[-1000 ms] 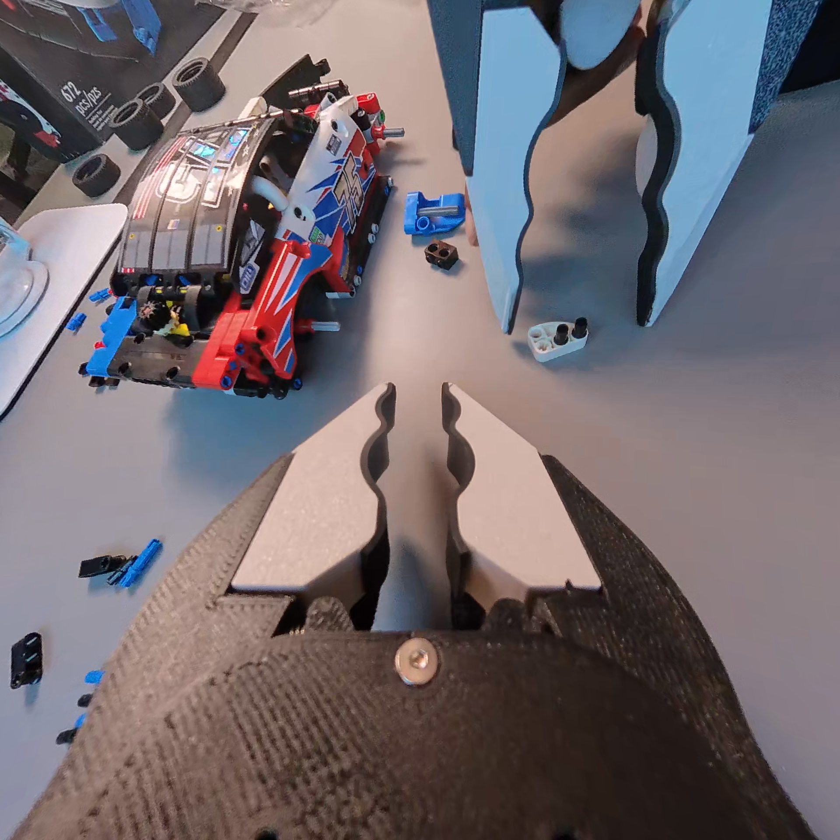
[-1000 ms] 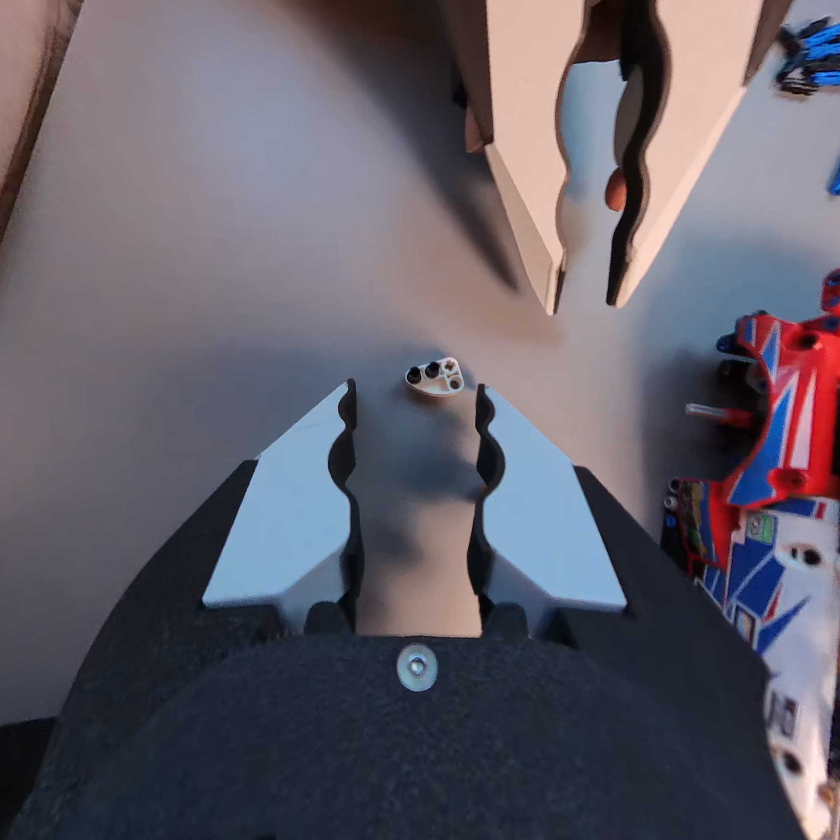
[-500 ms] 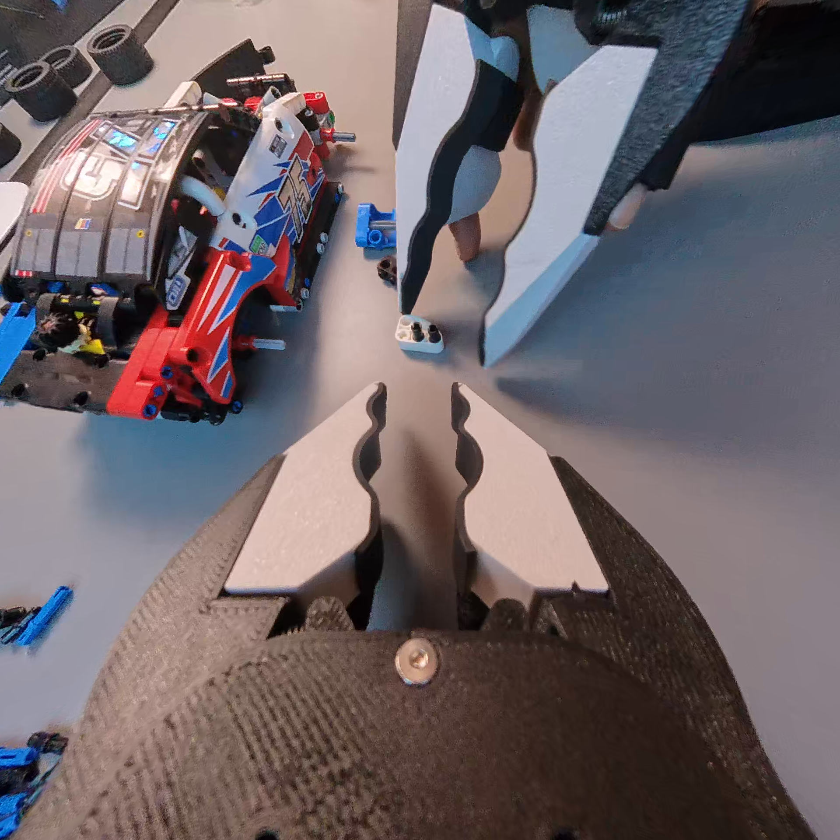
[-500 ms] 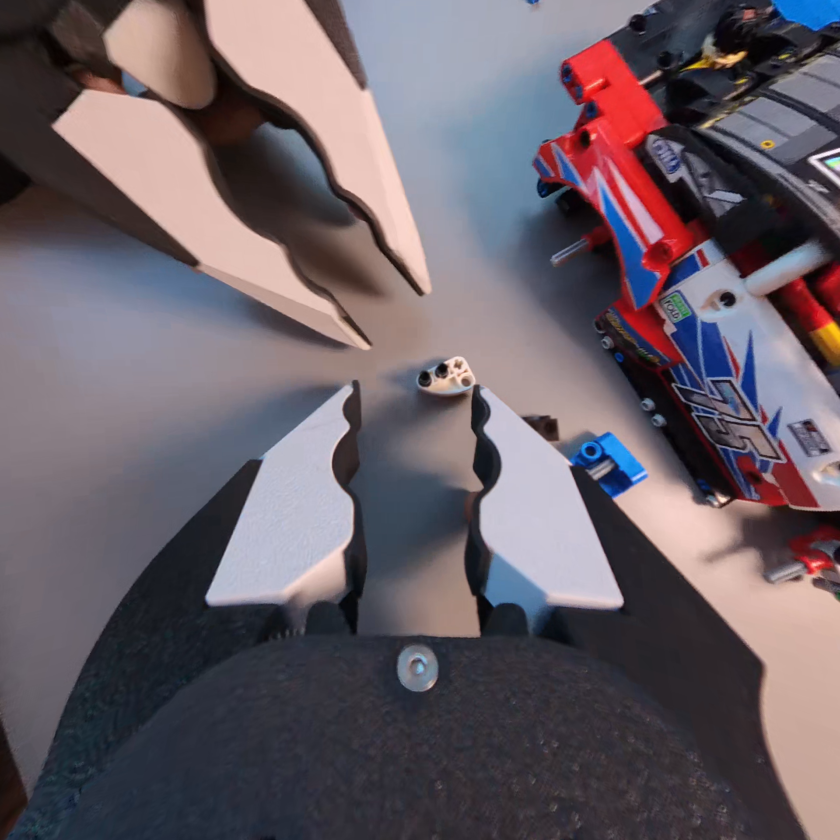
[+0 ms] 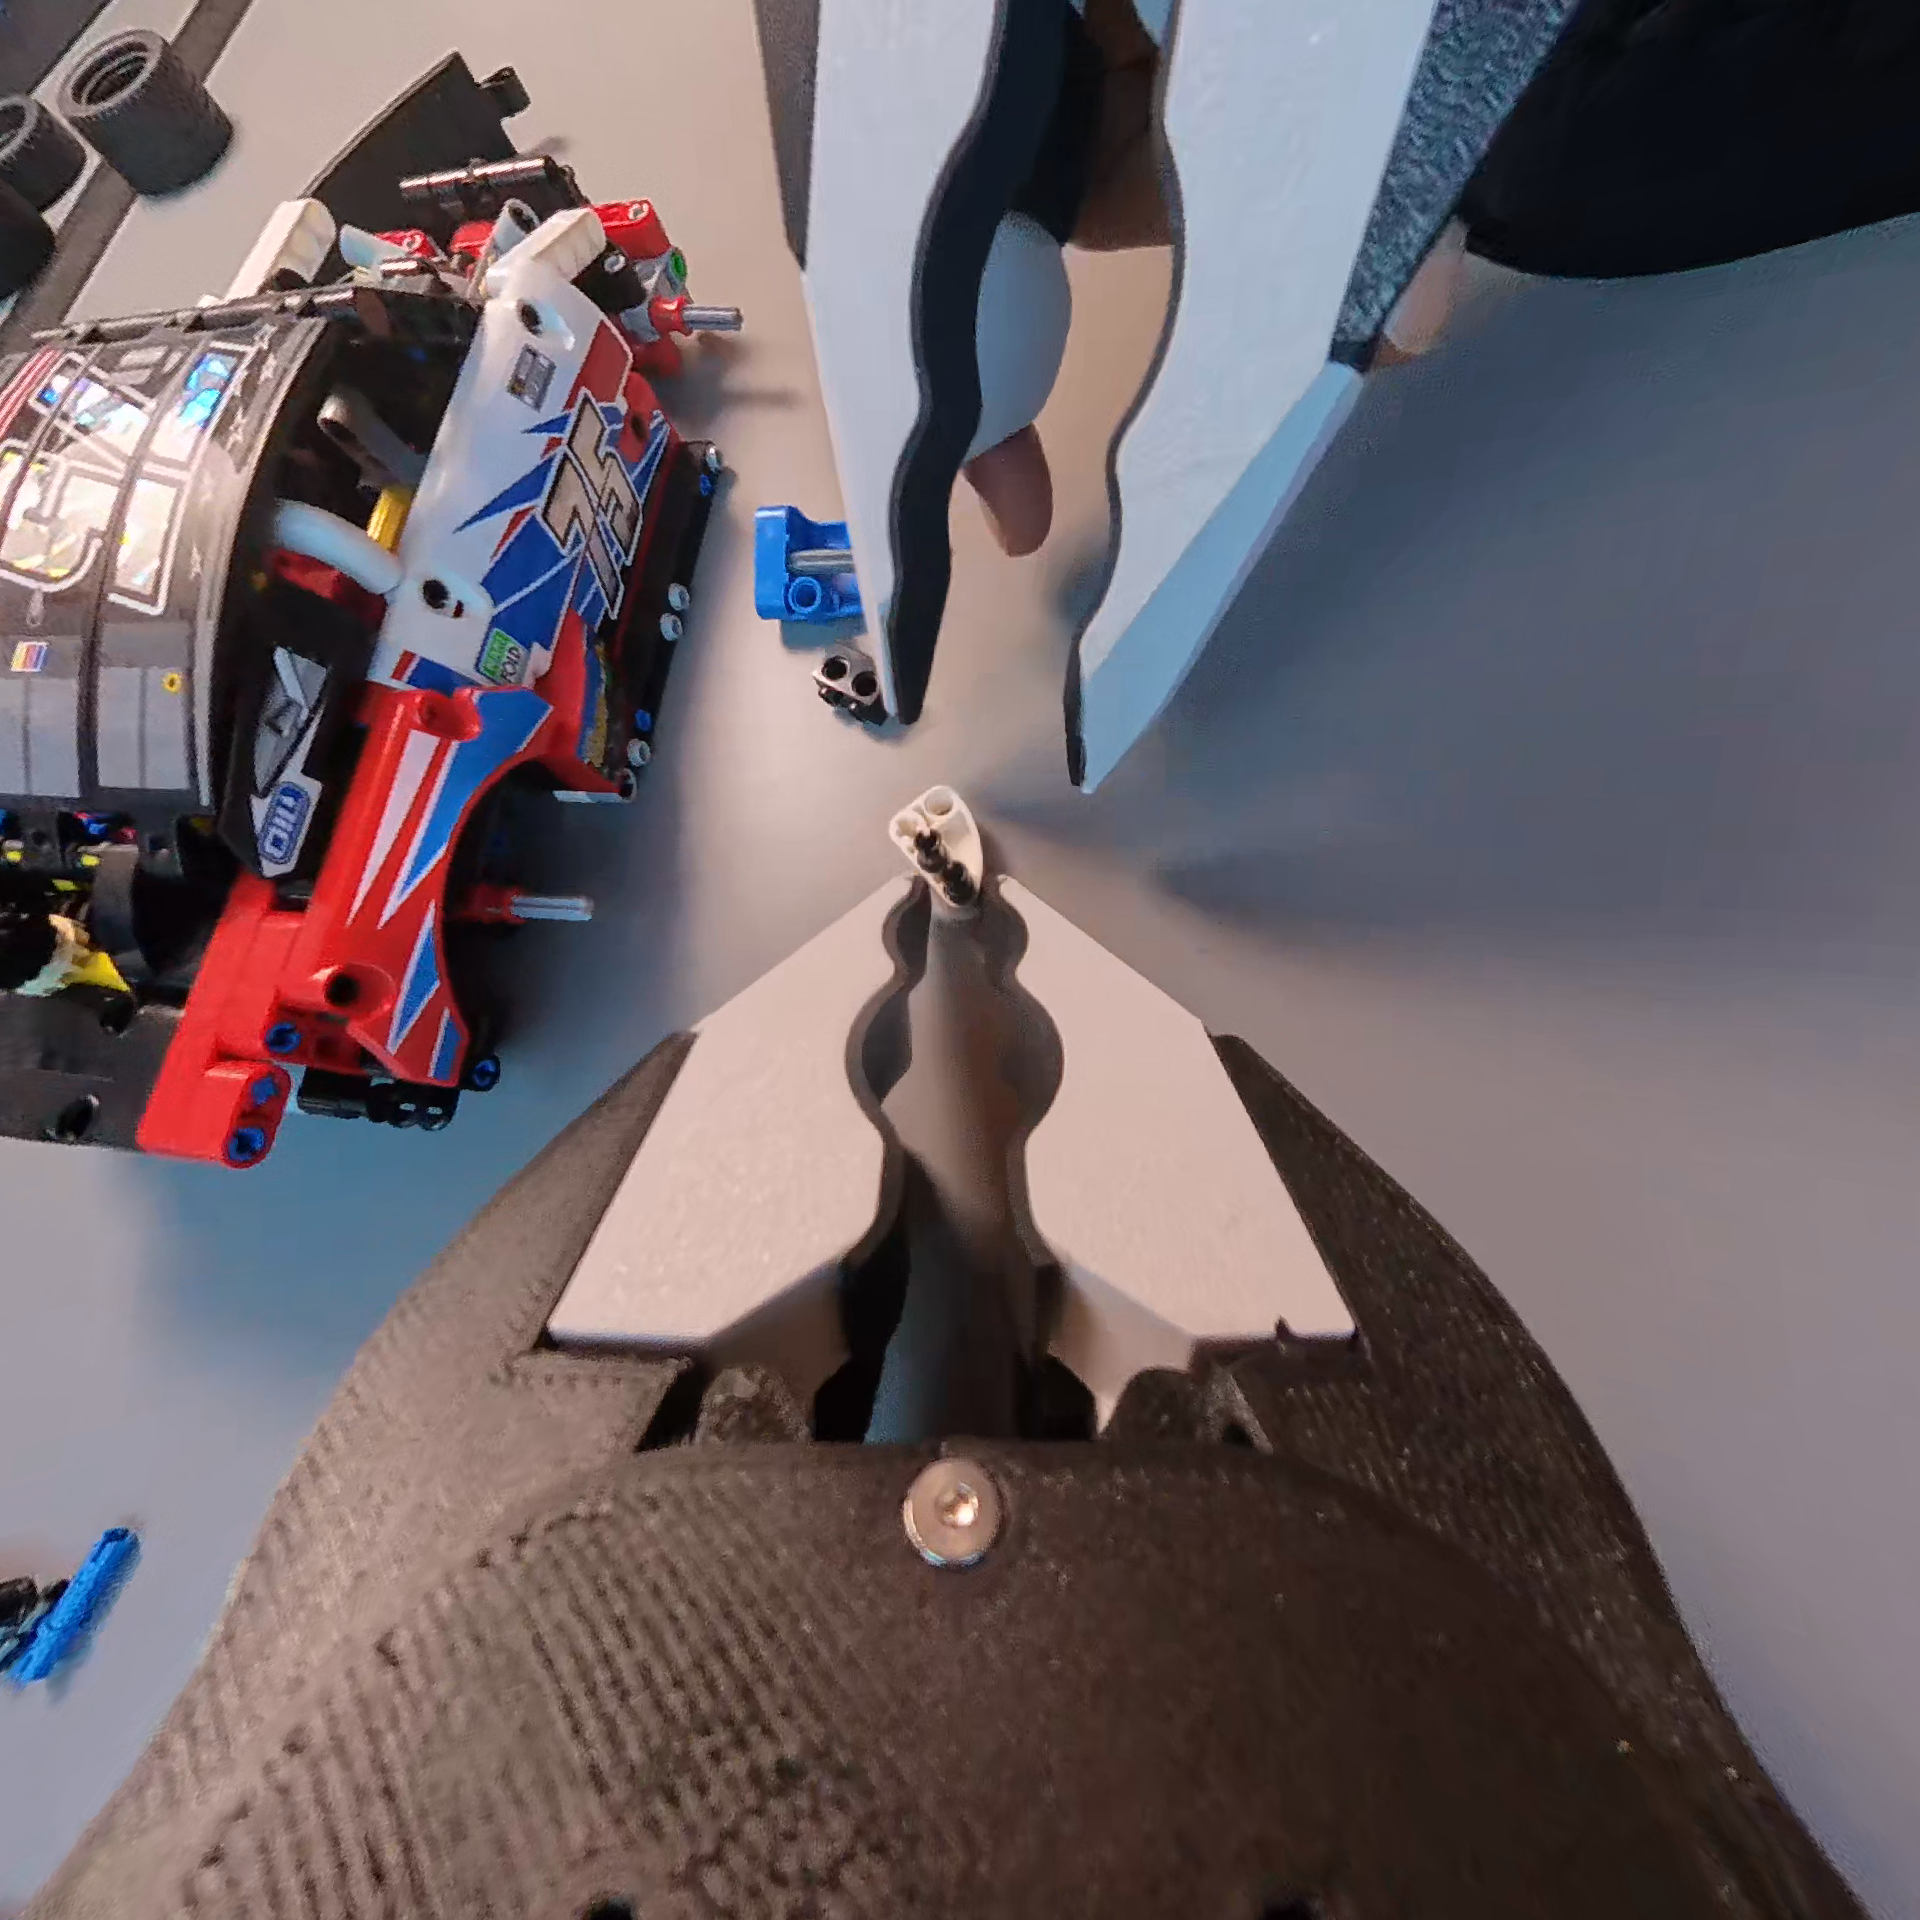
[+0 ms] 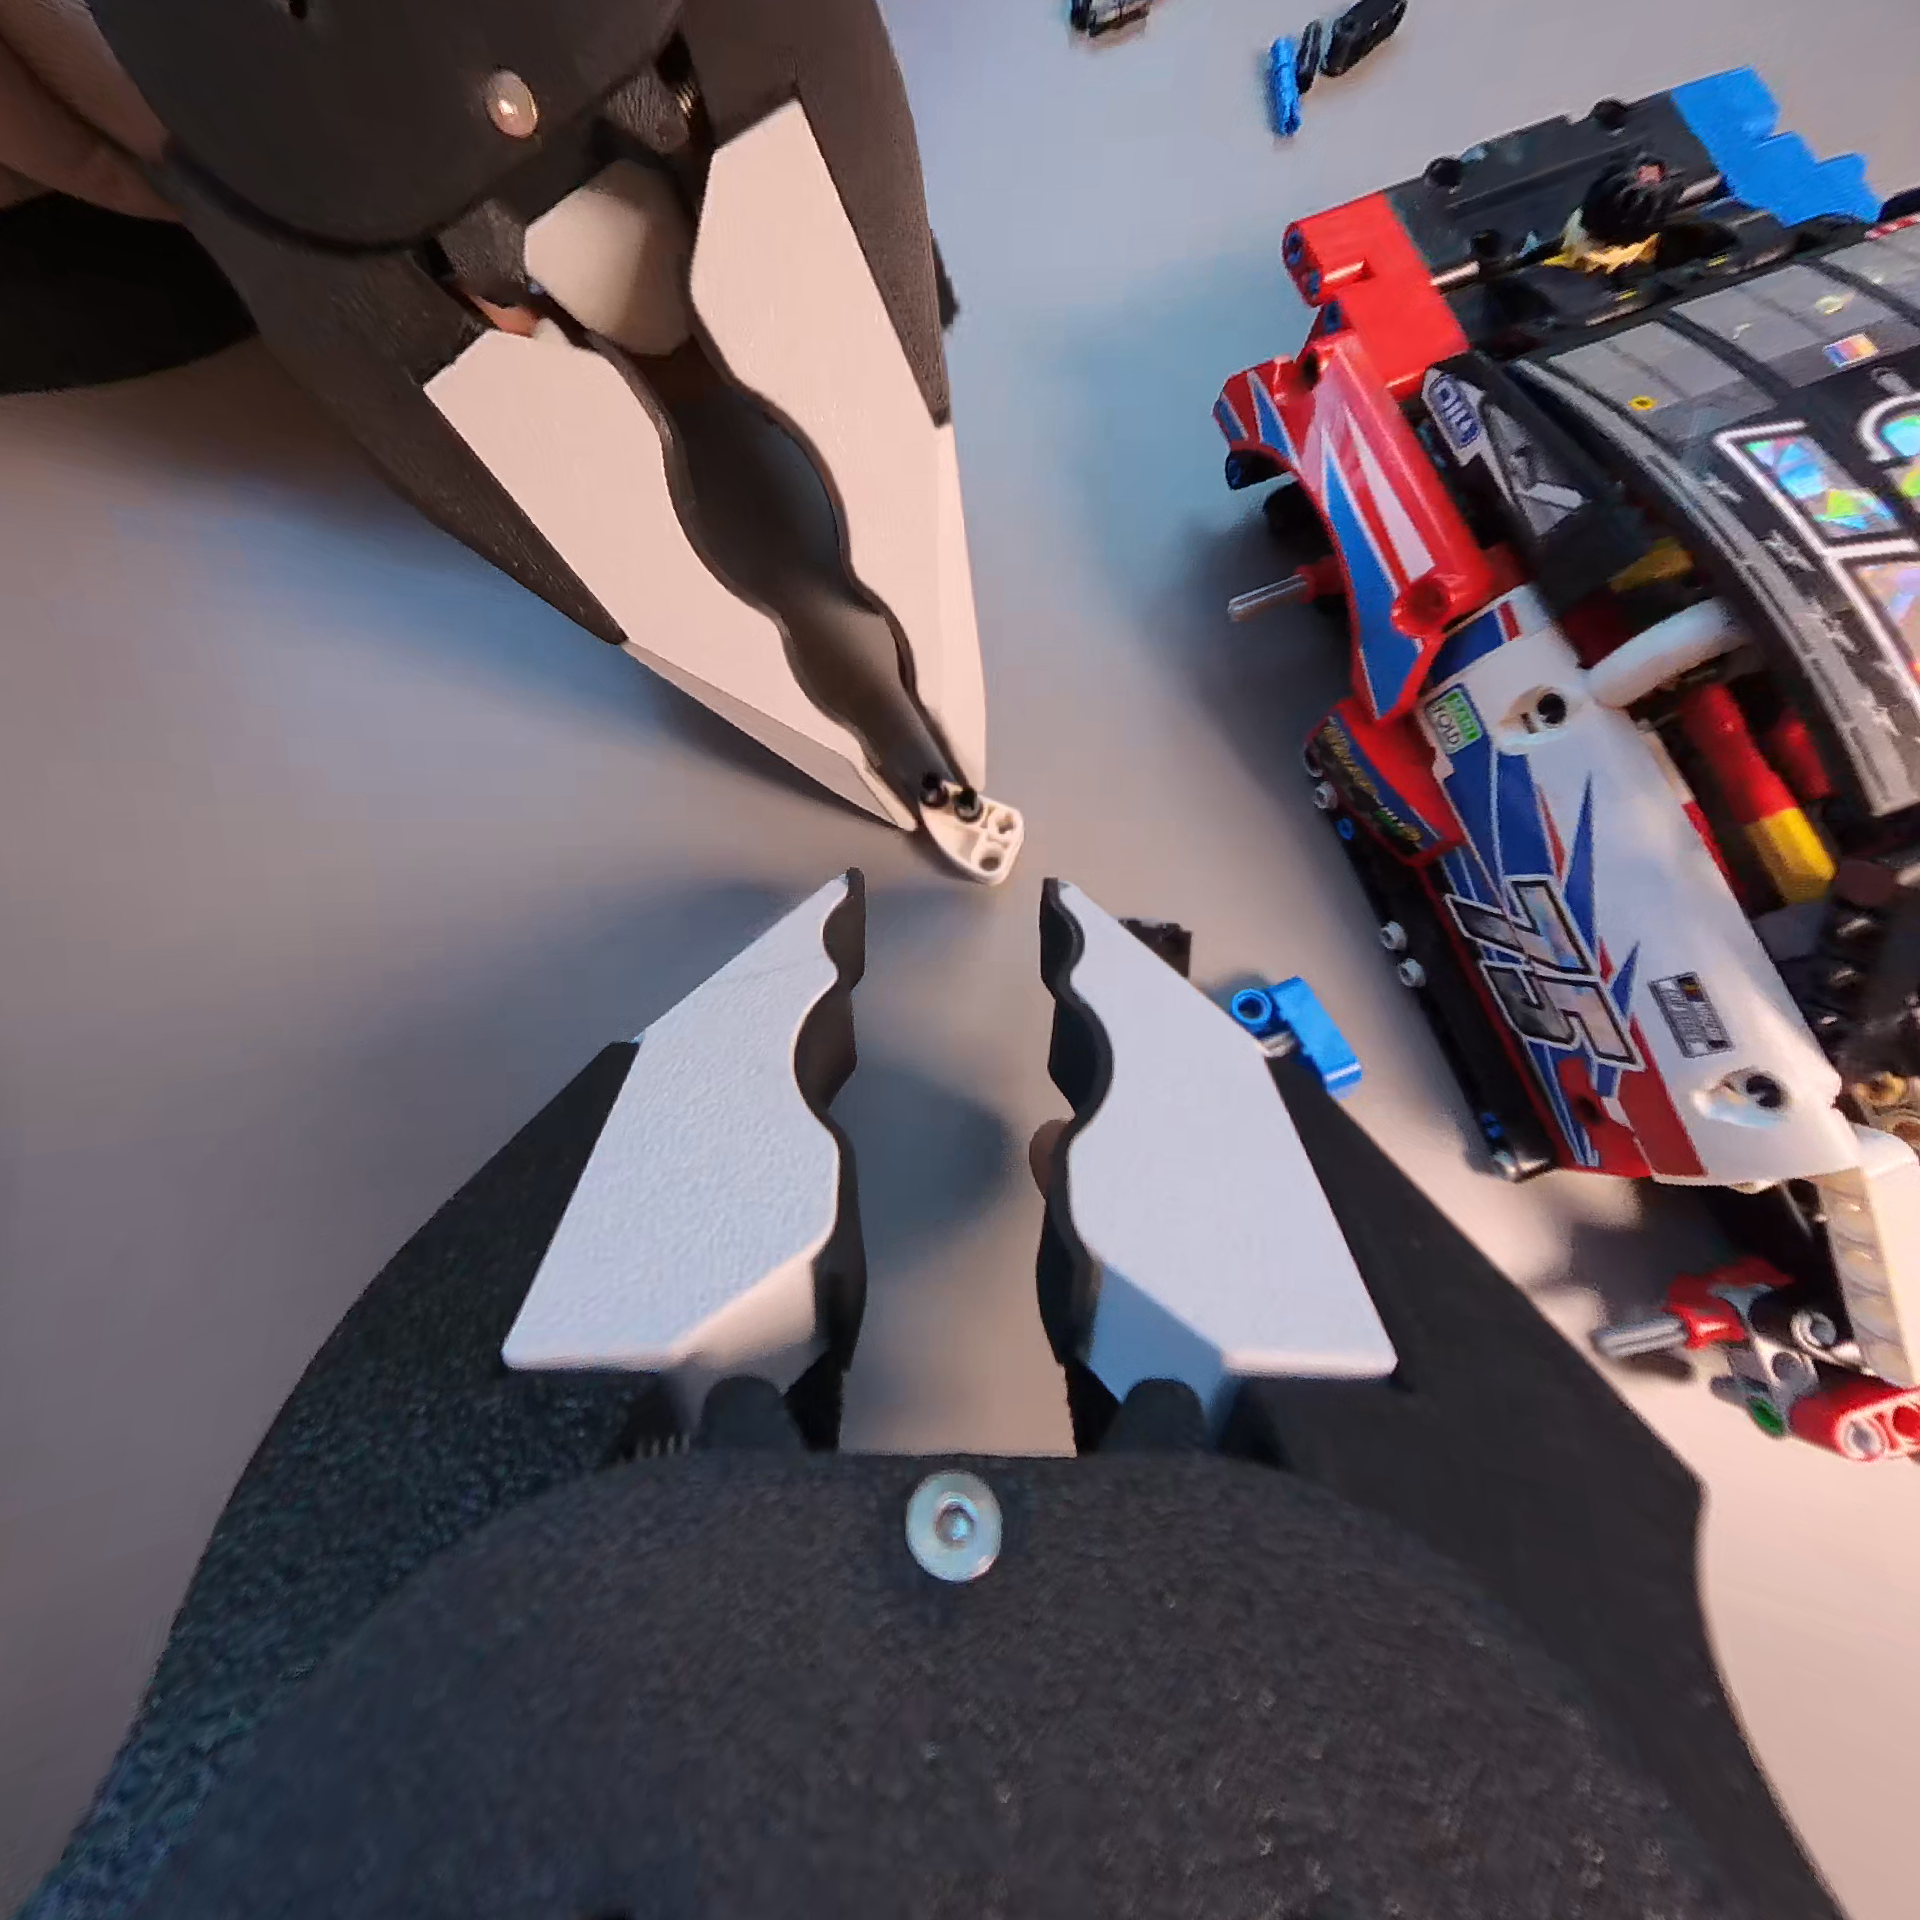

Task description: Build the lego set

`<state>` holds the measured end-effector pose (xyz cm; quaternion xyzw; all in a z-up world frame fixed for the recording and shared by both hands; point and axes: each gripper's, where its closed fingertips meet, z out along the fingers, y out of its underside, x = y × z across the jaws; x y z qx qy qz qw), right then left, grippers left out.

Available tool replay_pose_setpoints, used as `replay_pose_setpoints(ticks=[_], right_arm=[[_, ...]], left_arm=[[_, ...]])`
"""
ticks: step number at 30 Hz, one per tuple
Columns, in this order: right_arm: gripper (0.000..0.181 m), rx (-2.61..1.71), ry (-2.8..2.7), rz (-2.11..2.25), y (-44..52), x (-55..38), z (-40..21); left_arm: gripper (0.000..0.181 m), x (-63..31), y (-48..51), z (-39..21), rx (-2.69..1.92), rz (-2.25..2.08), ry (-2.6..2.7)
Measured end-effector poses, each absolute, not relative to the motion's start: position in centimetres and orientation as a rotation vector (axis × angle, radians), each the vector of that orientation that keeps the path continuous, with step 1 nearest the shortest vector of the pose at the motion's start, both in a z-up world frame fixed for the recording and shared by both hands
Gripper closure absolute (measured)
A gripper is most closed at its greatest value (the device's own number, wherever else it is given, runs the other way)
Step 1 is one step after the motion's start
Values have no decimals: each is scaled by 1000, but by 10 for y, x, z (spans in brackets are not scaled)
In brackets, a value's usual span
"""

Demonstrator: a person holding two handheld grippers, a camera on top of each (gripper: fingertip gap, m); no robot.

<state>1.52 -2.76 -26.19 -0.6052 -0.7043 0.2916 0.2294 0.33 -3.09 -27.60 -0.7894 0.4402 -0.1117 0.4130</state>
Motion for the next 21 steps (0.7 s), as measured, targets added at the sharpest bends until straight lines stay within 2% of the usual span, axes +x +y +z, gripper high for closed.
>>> replay_pose_setpoints(ticks=[8,15,17,19,21], right_arm=[[151,-1551,-2001,781,-27,15,-269],[153,-1544,-1936,689,7,36,-252],[153,-1560,-1900,656,21,43,-250],[152,-1584,-1866,629,33,49,-252],[150,-1603,-1849,652,35,52,-254]], left_arm=[[173,-21,-26,-273,-1952,-321,1121],[151,-19,-27,-273,-1974,-364,1107],[153,-14,-25,-275,-1983,-357,1118],[167,-11,-22,-276,-1985,-353,1128],[168,-9,-24,-276,-1976,-374,1168]])
